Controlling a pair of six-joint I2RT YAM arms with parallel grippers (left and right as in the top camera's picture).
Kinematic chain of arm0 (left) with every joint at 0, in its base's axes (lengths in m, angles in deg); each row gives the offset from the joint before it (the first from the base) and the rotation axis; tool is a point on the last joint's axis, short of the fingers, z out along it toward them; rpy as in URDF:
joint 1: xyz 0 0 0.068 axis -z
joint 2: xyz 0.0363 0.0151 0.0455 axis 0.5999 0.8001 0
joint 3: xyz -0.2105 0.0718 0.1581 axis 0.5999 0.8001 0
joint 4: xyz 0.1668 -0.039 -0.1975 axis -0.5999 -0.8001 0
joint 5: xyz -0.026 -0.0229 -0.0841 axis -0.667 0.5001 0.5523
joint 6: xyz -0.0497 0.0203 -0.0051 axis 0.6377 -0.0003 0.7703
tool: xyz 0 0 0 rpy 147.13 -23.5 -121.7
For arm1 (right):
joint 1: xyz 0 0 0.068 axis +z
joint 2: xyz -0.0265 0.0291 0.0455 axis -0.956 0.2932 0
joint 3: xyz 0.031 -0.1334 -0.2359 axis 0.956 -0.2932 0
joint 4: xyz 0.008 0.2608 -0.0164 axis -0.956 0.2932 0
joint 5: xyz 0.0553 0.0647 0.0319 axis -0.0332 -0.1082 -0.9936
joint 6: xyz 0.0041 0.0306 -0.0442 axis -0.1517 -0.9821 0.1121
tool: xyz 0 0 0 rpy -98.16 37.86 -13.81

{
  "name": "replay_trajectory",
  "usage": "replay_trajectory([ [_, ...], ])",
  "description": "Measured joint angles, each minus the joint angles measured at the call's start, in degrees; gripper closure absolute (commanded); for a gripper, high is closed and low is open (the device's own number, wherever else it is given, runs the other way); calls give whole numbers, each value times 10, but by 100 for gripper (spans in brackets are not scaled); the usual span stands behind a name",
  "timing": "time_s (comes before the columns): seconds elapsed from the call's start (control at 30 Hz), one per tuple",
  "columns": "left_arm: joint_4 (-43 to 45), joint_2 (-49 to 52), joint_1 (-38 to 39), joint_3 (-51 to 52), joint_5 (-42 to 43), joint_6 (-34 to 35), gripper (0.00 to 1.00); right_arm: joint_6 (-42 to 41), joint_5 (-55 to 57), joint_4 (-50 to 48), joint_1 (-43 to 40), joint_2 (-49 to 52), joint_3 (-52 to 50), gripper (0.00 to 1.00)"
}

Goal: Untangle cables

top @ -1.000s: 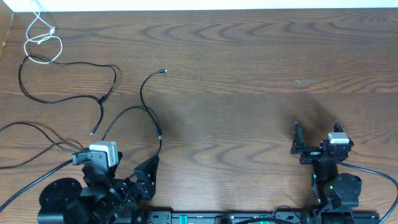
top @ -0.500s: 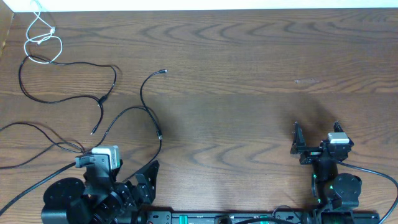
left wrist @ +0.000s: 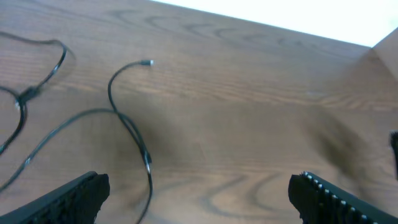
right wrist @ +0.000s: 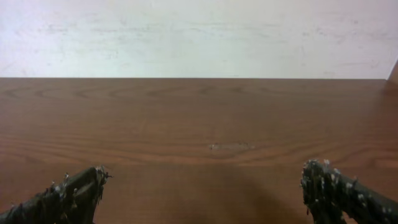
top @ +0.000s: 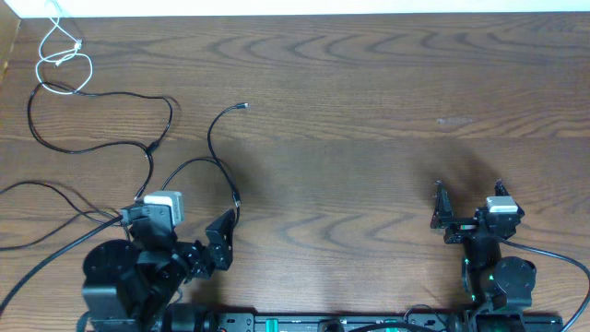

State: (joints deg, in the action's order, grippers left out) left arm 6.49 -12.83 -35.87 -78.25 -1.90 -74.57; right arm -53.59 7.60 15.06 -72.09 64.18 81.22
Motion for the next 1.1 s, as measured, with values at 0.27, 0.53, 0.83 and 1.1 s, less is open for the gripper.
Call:
replay_trajectory([
  [0.27, 118, -96, 14, 144, -2, -15, 2, 0, 0, 0, 0, 0, 0, 1],
  [0.53, 215, -167, 17, 260, -3, -58, 2, 0, 0, 0, 0, 0, 0, 1],
  [0.83, 282, -218, 17, 333, -3, -75, 2, 0, 0, 0, 0, 0, 0, 1],
  [1.1, 332, -233, 17, 372, -13, -80, 2, 0, 0, 0, 0, 0, 0, 1],
])
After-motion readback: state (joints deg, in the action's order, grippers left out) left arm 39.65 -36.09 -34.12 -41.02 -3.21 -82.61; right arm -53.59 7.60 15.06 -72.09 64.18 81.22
